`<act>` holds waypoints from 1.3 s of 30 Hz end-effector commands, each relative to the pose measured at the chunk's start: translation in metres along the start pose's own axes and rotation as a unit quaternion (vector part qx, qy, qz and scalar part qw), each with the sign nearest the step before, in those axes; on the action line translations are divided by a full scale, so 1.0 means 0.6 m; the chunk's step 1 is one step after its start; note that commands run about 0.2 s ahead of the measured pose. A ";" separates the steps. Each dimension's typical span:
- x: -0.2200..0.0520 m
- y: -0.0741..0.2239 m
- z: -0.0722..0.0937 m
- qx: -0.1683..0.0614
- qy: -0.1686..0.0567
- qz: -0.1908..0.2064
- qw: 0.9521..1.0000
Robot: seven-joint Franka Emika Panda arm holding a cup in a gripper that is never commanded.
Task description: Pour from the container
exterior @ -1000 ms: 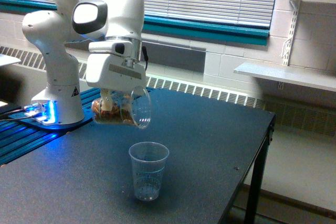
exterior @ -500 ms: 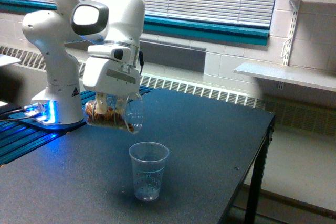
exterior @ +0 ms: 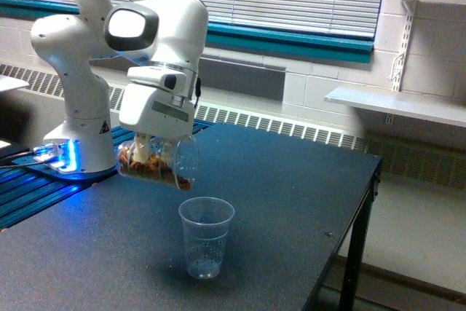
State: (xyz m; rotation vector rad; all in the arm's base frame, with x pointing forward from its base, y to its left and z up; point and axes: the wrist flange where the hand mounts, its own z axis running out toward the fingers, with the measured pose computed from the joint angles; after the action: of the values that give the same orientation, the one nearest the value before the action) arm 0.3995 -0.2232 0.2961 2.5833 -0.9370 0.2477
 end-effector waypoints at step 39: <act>0.021 -0.028 -0.011 -0.067 0.001 -0.081 0.994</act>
State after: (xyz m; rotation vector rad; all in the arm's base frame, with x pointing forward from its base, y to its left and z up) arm 0.4124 -0.2191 0.2926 2.5205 -0.7646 0.1255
